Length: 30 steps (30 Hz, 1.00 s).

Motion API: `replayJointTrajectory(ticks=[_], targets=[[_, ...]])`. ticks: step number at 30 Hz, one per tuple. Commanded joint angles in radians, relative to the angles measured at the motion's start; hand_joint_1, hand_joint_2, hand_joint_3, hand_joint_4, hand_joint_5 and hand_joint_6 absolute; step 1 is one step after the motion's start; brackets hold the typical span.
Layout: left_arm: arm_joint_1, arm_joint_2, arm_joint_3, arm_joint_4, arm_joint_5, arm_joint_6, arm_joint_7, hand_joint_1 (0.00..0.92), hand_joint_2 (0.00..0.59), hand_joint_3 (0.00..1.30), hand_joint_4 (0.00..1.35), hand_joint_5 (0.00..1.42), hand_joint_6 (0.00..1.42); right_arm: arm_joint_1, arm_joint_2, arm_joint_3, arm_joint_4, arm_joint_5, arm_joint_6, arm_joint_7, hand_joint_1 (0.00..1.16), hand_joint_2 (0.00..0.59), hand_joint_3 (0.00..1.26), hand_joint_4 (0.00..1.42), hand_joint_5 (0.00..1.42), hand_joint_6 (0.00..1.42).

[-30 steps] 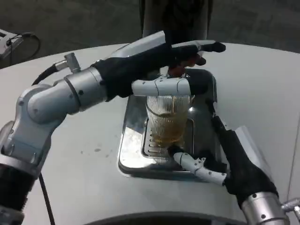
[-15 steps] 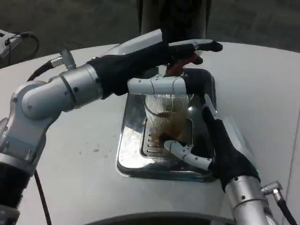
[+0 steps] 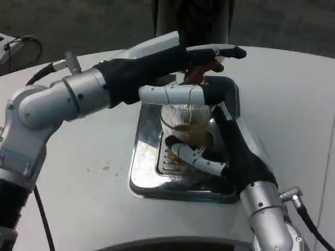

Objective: Grasp the cup under the faucet to collect the drink, then remove the cup.

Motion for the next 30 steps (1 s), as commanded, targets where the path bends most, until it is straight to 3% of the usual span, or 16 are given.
replayJointTrajectory(ticks=[1, 16, 30], targets=[[0.021, 0.026, -0.005, 0.006, 0.013, 0.012, -0.037, 0.0, 0.0, 0.14, 0.05, 0.14, 0.08, -0.018, 0.011, -0.002, 0.033, 0.021, -0.033, -0.021, 0.67, 0.23, 0.0, 0.02, 0.07, 0.0], [0.002, 0.039, -0.006, -0.002, 0.011, 0.02, -0.055, 0.0, 0.0, 0.14, 0.06, 0.15, 0.06, -0.077, 0.022, -0.007, 0.118, 0.043, -0.043, -0.056, 0.67, 0.23, 0.0, 0.0, 0.05, 0.0], [-0.011, 0.041, -0.008, 0.014, 0.014, 0.02, -0.064, 0.0, 0.0, 0.15, 0.06, 0.16, 0.06, -0.147, 0.05, -0.041, 0.25, 0.09, -0.104, -0.119, 0.67, 0.222, 0.0, 0.0, 0.05, 0.0]])
